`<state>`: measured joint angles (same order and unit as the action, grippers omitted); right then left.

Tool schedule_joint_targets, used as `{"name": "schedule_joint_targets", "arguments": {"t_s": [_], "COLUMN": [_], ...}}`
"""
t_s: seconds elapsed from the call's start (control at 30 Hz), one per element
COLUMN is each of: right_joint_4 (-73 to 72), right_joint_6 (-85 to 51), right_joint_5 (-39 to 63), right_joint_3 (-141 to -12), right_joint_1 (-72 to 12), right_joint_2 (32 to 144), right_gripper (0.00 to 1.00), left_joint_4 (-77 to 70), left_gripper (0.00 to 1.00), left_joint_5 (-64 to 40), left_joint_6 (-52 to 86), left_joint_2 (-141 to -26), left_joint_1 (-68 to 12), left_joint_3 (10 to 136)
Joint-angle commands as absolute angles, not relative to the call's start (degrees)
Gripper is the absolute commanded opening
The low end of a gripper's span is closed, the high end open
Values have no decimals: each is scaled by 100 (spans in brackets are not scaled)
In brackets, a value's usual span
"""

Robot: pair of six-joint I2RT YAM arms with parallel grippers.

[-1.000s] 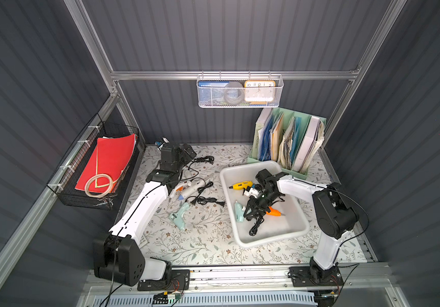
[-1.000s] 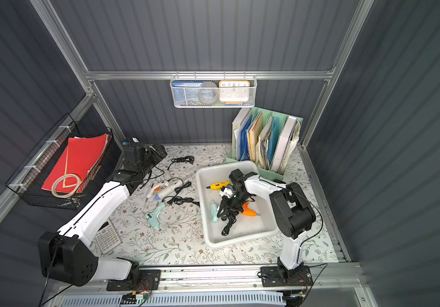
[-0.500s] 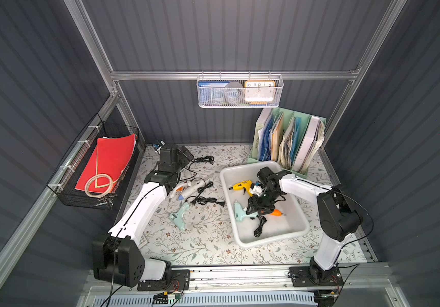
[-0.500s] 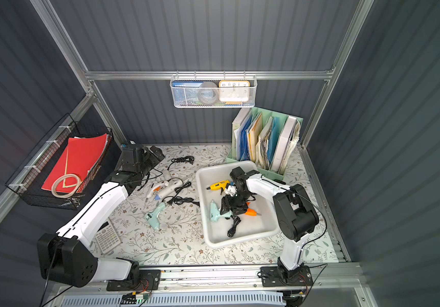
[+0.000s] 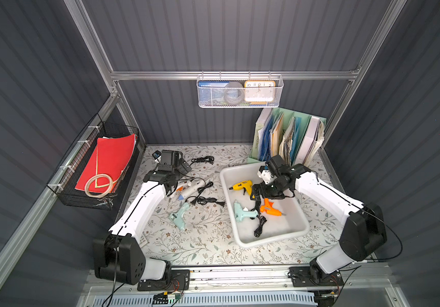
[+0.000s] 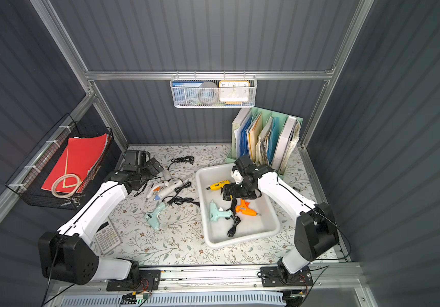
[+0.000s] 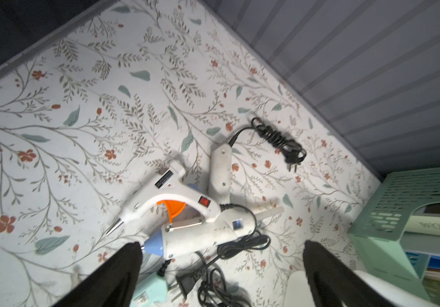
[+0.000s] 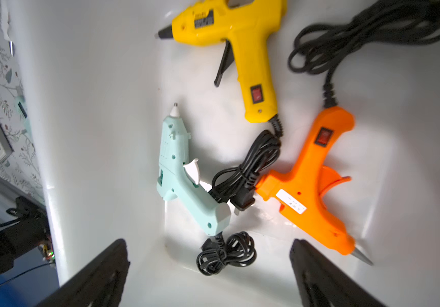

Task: Put the hot melt glue gun into the storage box
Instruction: Pick up the hot melt adhesive gun from the center of the board.

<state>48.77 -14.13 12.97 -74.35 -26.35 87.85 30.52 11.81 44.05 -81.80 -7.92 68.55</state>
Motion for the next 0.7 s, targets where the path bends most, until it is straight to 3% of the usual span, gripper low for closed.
{"name": "schedule_joint_targets", "arguments": {"t_s": [0.0,0.23,0.53,0.67], "right_joint_4": [4749,3378,2651,2636], "right_joint_6": [-1504,-1735,-1687,-1720], "right_joint_5": [389,-741,-1583,-1669], "right_joint_3": [-7487,-6656,-6146,-6041], "right_joint_1": [-2612,-2612,-2614,-2614], "right_joint_2": [8302,6985,5759,5606], "right_gripper": [99,99,99,99], "left_joint_4": [3873,4253,4505,4653], "left_gripper": [100,87,66,67], "left_joint_5": [908,41,-270,51], "left_joint_6": [4202,4030,3409,3354], "left_joint_2": [-8416,-8841,-9665,-9816], "left_joint_1": [-756,-747,-756,-767], "left_joint_3": [6946,6572,6243,6253]}}
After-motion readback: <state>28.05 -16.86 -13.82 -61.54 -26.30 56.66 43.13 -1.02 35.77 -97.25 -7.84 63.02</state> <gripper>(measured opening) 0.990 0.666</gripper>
